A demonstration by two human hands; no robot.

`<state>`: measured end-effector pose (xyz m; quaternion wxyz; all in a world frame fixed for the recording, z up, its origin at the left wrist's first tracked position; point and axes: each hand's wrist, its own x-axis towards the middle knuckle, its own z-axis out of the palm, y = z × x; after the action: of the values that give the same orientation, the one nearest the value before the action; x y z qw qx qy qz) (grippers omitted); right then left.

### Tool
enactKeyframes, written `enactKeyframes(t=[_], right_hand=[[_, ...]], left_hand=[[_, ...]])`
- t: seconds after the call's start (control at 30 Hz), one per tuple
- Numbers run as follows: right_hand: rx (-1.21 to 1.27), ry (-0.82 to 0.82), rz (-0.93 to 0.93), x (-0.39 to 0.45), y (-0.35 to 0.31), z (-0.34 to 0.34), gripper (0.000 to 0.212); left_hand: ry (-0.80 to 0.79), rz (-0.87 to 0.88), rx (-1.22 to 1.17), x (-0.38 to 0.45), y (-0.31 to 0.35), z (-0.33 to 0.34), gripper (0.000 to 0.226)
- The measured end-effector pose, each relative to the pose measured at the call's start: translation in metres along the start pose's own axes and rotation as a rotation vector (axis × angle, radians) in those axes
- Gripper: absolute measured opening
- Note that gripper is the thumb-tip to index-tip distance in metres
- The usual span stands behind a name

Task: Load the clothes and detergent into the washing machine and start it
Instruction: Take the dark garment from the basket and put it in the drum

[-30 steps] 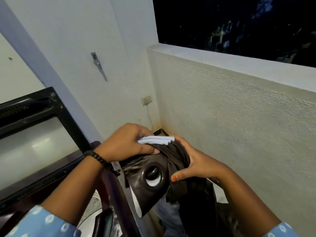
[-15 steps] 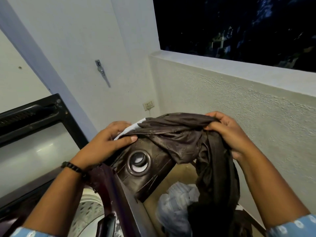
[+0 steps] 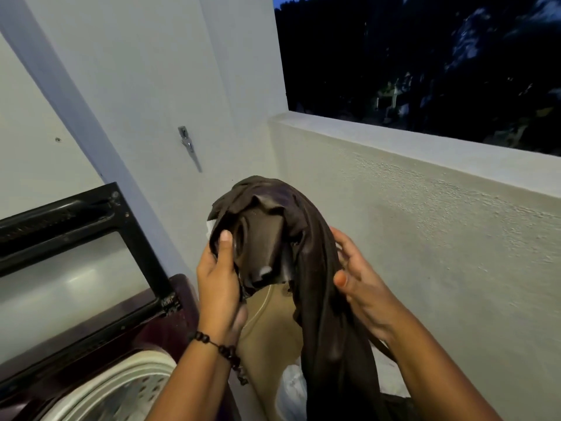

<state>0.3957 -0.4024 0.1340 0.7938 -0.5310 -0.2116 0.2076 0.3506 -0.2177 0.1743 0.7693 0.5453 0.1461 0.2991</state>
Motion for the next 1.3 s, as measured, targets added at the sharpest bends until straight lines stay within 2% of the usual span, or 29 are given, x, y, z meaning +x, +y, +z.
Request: enactKeyframes(t=[0.1, 0.17, 0.27, 0.37, 0.47, 0.6, 0.63, 0.7, 0.77, 0.9, 0.97, 1.1, 1.2, 1.3], right_hand=[[-0.22, -0.072, 0.1, -0.009, 0.007, 0.002, 0.102], [-0.298, 0.014, 0.12, -0.01, 0.011, 0.007, 0.087], [-0.212, 0.176, 0.027, -0.008, 0.002, 0.008, 0.039], [-0.042, 0.25, -0.034, -0.008, -0.02, 0.002, 0.023], [0.09, 0.308, -0.07, -0.009, -0.033, 0.001, 0.025], [0.167, 0.267, -0.036, -0.011, -0.022, 0.023, 0.022], [0.143, 0.25, -0.019, -0.012, -0.016, 0.029, 0.031], [0.012, 0.211, 0.021, -0.013, -0.004, 0.036, 0.073], [-0.08, 0.186, 0.06, -0.012, 0.003, 0.038, 0.104], [-0.081, 0.163, 0.094, -0.009, 0.007, 0.034, 0.109], [-0.046, 0.157, 0.099, -0.009, 0.009, 0.032, 0.101], [0.068, 0.189, 0.075, -0.004, 0.009, 0.031, 0.067], [0.104, 0.221, 0.032, -0.001, 0.006, 0.022, 0.053], [-0.006, 0.252, -0.008, 0.001, -0.001, 0.008, 0.051]], left_hand=[[0.076, -0.064, -0.19, 0.005, 0.005, -0.001, 0.022], [0.129, -0.055, -0.216, 0.008, 0.007, -0.002, 0.028], [0.177, 0.049, -0.102, 0.009, 0.008, -0.007, 0.03], [0.204, 0.263, 0.183, 0.011, 0.003, -0.018, 0.015], [0.238, 0.454, 0.485, 0.012, -0.002, -0.023, 0.012], [0.236, 0.54, 0.621, 0.011, -0.009, -0.018, 0.025], [0.234, 0.548, 0.635, 0.011, -0.01, -0.018, 0.025], [0.211, 0.55, 0.632, 0.009, -0.01, -0.015, 0.022], [0.152, 0.514, 0.579, 0.002, -0.01, -0.012, 0.015], [0.071, 0.347, 0.4, -0.016, -0.007, -0.002, 0.01], [0.072, 0.22, 0.274, -0.024, -0.008, 0.004, 0.013], [0.054, -0.089, -0.027, -0.044, -0.017, 0.012, 0.037], [0.003, -0.253, -0.042, -0.051, -0.024, 0.003, 0.044], [-0.22, -0.344, 0.047, -0.045, -0.021, -0.021, 0.048]])
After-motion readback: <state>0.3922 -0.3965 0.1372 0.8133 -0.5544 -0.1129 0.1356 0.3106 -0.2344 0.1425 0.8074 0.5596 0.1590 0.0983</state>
